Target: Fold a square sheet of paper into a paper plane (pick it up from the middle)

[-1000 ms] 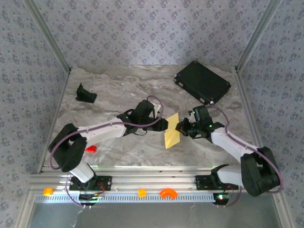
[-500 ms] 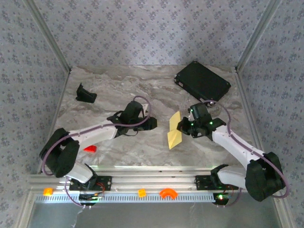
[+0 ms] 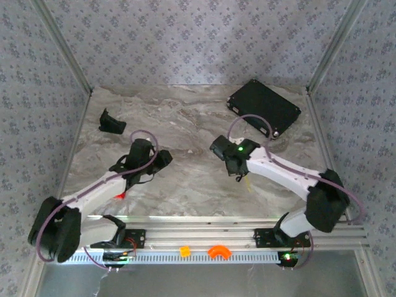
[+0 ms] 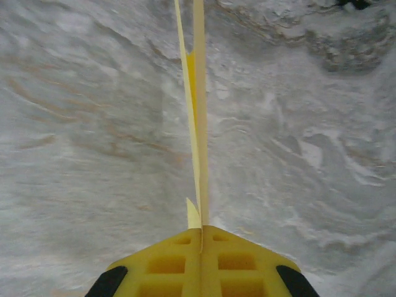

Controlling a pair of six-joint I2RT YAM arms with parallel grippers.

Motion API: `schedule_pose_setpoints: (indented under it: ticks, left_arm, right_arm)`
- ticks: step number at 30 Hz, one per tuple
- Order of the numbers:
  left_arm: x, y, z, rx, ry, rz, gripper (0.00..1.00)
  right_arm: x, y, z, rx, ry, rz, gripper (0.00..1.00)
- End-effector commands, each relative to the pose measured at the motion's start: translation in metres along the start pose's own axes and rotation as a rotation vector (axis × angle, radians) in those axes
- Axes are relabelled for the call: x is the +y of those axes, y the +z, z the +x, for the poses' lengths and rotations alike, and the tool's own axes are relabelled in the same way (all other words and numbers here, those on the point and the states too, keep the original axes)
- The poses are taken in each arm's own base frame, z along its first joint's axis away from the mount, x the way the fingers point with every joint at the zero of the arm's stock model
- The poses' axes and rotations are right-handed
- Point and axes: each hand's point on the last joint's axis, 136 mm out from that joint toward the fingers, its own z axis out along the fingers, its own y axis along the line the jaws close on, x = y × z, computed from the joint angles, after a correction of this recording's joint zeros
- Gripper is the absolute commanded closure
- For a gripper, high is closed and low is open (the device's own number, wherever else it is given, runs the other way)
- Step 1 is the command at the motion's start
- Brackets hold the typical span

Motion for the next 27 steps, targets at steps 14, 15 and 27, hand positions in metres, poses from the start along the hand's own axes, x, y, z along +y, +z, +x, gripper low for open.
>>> schedule_pose_setpoints:
  ticks: [14, 15, 27]
  left_arm:
    - [0.039, -0.050, -0.015, -0.125, -0.062, -0.112, 0.60]
    - [0.038, -0.050, -0.014, -0.116, -0.061, -0.106, 0.60]
    - [-0.007, -0.007, 0.018, 0.137, -0.044, 0.078, 0.57]
  right_arm:
    - [0.156, 0.030, -0.012, 0.109, -0.150, -0.173, 0.89]
    - [0.168, 0.028, -0.013, 0.126, -0.128, -0.246, 0.87]
    - [0.155, -0.026, -0.030, 0.082, 0.211, -1.009, 0.55]
